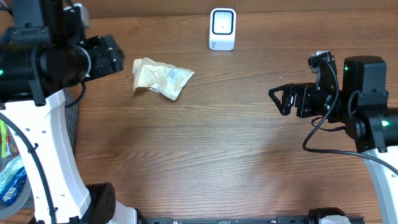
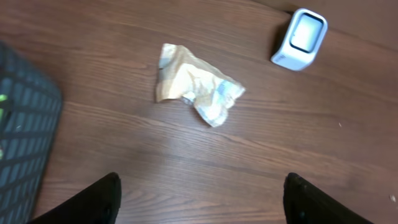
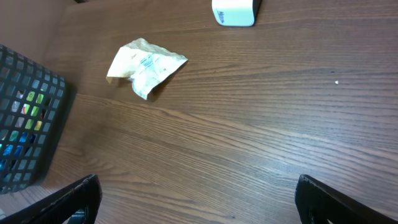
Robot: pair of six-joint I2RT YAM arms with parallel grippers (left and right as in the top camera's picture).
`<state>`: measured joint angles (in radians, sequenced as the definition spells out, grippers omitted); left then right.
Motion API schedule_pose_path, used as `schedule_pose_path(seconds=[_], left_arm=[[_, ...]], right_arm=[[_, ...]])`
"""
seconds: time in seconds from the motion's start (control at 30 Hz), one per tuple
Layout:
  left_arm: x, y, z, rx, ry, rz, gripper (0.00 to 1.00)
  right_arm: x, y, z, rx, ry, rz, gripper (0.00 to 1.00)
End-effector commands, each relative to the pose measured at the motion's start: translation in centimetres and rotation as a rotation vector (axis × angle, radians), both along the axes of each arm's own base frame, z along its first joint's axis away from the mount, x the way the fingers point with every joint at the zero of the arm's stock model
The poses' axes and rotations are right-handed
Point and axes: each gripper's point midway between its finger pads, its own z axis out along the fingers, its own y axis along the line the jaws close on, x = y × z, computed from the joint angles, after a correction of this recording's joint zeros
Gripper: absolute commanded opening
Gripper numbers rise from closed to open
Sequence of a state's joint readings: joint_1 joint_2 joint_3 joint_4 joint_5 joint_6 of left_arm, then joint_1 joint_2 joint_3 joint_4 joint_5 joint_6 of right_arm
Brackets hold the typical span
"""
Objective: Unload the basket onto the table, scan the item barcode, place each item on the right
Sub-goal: 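Carry the beige bag out and drop it on the table center, then return the left gripper into the grey basket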
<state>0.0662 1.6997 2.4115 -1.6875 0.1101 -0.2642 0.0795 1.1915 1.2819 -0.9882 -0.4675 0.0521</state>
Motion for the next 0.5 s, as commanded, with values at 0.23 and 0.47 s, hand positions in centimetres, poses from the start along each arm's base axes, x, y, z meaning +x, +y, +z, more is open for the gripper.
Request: schedule_pose_path(seconds=[0.23,0.47], left_arm=[[7.4,-2.8,-6.6,0.044,0.114,-0.019,0.72],[14.2,-2.9,-19.3,0.039,0.324,0.132,0.7]], right_arm=[[-0.2,0.2,0.7,0.003,-0.013,0.011,1.0],[-0.2,0.2,0.7,0.003,-0.013,0.011,1.0]])
